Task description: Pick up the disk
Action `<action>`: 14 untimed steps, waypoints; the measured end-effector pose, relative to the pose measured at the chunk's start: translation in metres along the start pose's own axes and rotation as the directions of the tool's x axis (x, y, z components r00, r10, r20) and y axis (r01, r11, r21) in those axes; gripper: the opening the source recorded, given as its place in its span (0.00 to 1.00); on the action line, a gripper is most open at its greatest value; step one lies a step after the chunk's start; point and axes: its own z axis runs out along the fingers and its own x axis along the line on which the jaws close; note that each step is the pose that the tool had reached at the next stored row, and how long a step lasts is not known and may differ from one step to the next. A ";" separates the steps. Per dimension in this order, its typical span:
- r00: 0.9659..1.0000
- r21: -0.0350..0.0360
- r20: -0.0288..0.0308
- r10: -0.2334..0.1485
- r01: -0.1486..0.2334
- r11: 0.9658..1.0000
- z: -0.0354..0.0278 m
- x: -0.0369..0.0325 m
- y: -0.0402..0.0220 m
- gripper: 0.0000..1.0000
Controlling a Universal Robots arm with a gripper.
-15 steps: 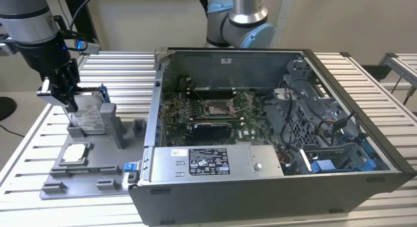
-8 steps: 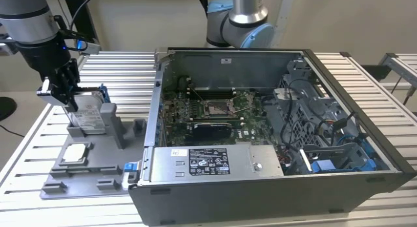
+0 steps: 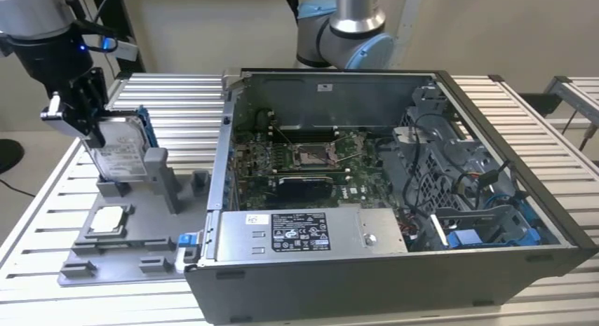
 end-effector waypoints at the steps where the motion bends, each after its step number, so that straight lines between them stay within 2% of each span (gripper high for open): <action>1: 1.000 0.000 0.000 0.000 0.000 1.000 -0.0049 0.0001 -0.0001 0.00; 14: 1.000 0.000 0.000 0.000 0.000 1.000 -0.0639 0.0008 -0.0007 0.00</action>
